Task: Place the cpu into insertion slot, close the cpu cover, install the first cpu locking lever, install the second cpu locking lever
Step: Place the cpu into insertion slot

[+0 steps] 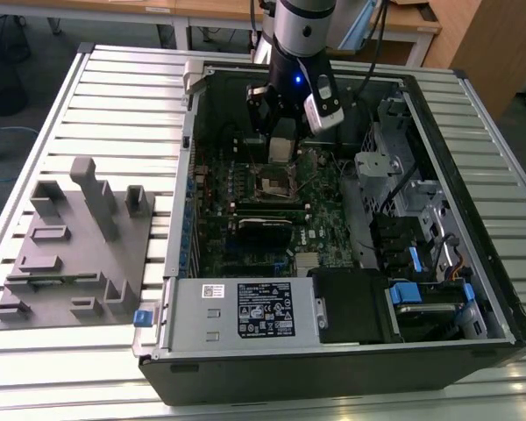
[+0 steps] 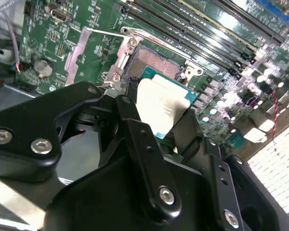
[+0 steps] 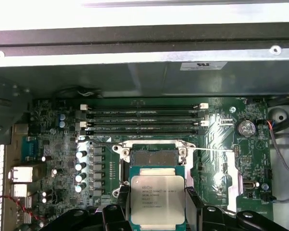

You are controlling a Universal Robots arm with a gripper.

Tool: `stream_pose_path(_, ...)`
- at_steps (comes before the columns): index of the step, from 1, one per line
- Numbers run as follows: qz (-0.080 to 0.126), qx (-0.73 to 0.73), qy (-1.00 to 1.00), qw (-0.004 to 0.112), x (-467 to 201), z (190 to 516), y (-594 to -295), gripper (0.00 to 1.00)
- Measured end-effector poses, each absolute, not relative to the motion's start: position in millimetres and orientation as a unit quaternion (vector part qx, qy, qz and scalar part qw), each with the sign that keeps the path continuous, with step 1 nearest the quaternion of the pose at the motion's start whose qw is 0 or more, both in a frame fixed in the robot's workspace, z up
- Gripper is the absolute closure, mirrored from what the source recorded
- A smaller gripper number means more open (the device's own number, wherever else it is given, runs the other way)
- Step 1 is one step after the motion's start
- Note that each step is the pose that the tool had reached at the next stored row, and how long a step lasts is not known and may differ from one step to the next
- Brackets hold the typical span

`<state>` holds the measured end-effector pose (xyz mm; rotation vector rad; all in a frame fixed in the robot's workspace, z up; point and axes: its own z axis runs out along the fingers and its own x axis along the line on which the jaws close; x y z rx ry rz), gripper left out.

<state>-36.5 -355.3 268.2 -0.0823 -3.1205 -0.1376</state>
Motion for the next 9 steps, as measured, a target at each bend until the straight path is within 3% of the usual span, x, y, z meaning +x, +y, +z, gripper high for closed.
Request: stream_pose_path(9,-0.045,-0.107,-0.993,0.005,-36.4,266.3,-355.3,0.46)
